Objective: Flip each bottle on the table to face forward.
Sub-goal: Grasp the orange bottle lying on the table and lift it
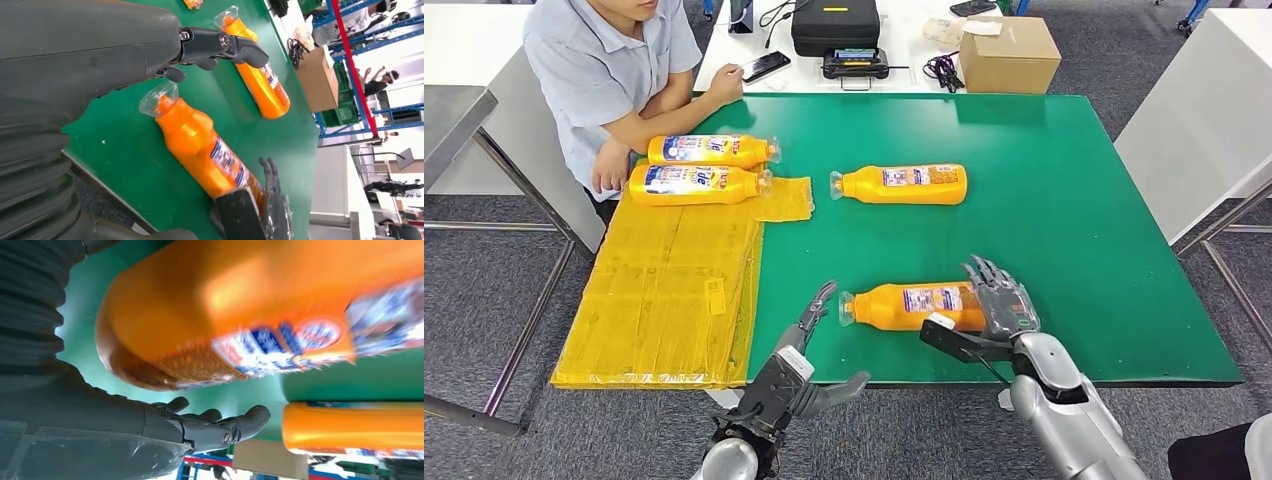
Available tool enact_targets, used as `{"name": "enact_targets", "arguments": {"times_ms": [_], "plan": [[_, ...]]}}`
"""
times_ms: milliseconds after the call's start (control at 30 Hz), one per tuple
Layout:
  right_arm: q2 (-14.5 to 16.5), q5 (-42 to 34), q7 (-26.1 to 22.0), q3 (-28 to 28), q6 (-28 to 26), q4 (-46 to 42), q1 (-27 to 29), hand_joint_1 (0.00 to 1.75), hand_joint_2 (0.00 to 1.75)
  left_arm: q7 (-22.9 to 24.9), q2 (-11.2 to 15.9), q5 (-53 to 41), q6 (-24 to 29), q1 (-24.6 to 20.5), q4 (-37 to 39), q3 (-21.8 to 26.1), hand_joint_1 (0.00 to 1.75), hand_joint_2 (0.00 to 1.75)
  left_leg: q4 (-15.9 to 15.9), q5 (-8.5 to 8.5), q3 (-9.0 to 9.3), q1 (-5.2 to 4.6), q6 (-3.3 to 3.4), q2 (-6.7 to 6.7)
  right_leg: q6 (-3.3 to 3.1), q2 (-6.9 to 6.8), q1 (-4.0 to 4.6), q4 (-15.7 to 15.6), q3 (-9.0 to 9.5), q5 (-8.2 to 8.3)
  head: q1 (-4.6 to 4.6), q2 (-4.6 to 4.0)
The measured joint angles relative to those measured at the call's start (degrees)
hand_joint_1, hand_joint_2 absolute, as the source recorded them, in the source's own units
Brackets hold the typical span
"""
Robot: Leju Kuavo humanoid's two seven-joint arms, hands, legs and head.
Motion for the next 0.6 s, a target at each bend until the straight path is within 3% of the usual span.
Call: {"name": "enact_targets", "arguments": {"times_ms": [600], "plan": [[1.9,-6.0,-2.0,2.0,3.3,5.1,-4.3,0.00,1.75,0.1,0.0,0.7,-0.3,-1.4,1.1,-1.1,0.00,1.75,0.0,-0.01,0.01,0.00,0.01,0.01,0.00,0.01,0.00,0.0,0.00,0.00,0.00,0.00]]}}
